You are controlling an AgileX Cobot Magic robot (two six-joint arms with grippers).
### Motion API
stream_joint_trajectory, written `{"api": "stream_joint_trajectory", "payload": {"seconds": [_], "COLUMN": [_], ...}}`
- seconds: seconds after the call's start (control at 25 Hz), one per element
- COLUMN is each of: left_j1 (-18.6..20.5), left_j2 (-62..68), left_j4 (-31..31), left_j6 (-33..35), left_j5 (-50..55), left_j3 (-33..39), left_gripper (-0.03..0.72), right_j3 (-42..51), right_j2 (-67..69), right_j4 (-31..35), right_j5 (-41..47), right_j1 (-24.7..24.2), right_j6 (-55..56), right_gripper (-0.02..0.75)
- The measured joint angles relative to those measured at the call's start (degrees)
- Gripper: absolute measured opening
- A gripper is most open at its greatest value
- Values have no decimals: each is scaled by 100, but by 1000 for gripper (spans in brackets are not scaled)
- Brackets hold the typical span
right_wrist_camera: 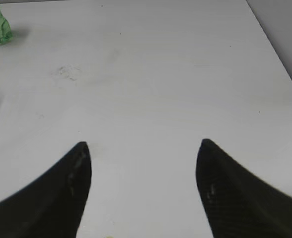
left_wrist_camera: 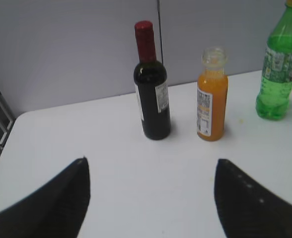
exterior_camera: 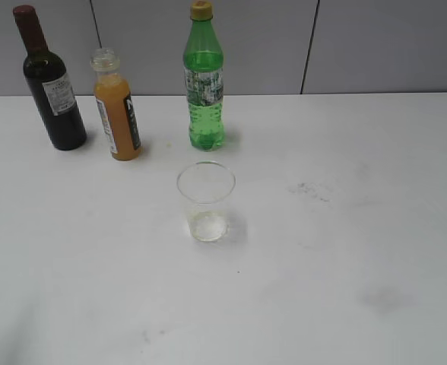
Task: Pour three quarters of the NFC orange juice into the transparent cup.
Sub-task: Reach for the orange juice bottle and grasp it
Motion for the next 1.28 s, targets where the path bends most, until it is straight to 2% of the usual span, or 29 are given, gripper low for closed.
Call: {"api": "stream_joint_trajectory", "payload": {"seconds": [0.56, 0.76, 0.92, 1.08, 1.28], "left_j1": [0, -42, -242, -423, -456], "left_j2": [2878, 4014, 4908, 5854, 6998], "left_j4": [-96, -103, -57, 231, 576], "left_j6": [-13, -365, -716, -785, -798], "left_j5": [-3621, -4686, -5527, -6633, -8180], "left_j3": [0, 0, 0, -10, -16], "left_gripper": [594, 594, 594, 594, 594], "right_j3": [0, 0, 0, 0, 0], "right_j2": [0, 0, 0, 0, 0], "right_j4": [0, 0, 0, 0, 0], "right_j5": [0, 0, 0, 0, 0], "right_j1": [0, 0, 0, 0, 0], "right_j6": [0, 0, 0, 0, 0], "right_gripper": [510, 510, 510, 510, 510]}}
